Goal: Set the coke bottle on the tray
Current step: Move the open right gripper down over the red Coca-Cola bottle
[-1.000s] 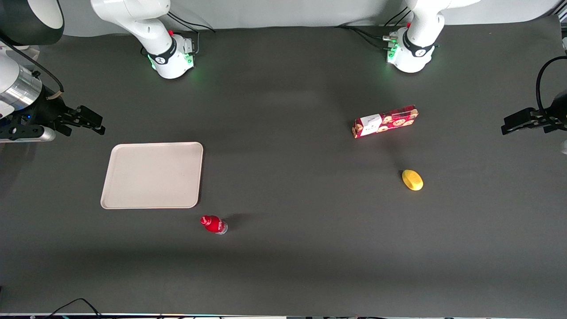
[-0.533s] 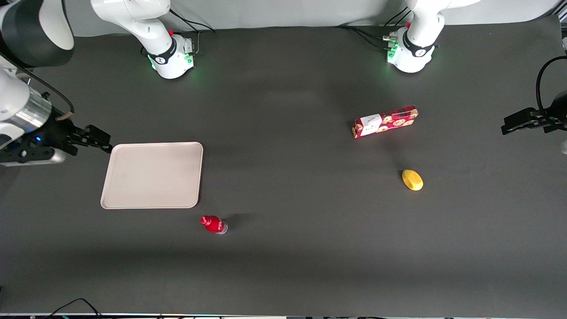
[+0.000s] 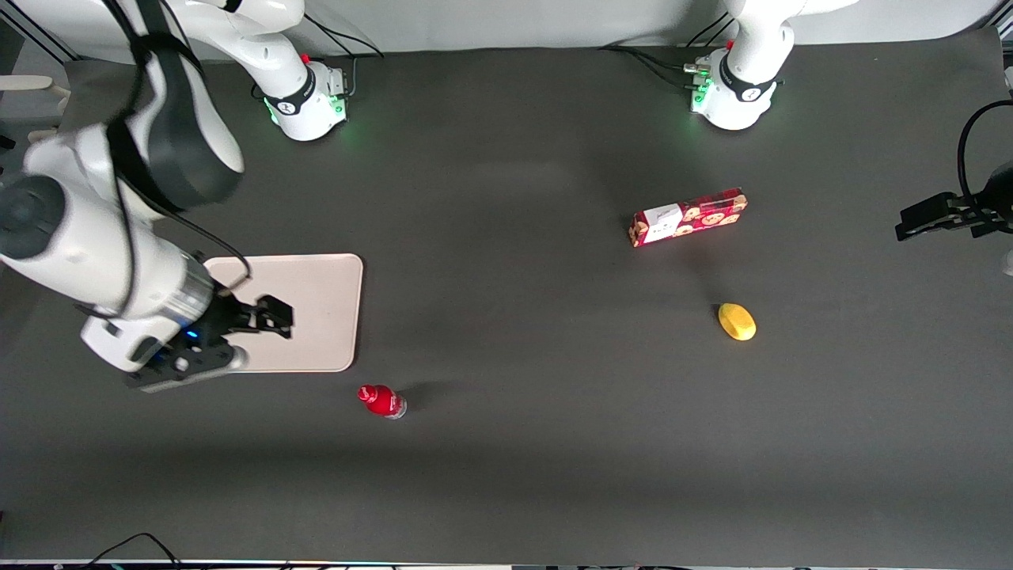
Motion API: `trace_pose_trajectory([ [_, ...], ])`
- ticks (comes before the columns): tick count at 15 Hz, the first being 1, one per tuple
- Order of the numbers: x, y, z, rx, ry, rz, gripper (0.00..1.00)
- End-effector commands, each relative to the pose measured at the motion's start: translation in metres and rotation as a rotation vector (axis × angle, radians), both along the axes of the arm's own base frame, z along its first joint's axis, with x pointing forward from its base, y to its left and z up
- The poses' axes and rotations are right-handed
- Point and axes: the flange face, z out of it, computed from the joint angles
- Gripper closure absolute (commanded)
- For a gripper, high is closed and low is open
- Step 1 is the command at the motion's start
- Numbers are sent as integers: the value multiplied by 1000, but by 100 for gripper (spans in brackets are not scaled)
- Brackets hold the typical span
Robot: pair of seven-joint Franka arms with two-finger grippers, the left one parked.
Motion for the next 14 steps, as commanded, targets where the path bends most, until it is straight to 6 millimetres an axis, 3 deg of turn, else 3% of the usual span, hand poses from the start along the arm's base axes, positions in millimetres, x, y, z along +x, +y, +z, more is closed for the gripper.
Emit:
trace_pose_trajectory([
  [1, 32, 54, -41, -22, -32, -5, 0],
  [4, 47, 65, -74, 16, -55, 8, 0],
  [6, 48, 86, -104, 26, -48, 33, 0],
  [10, 50, 90, -149, 27, -3, 35, 0],
  [14, 52, 92, -164, 18, -21, 38, 0],
])
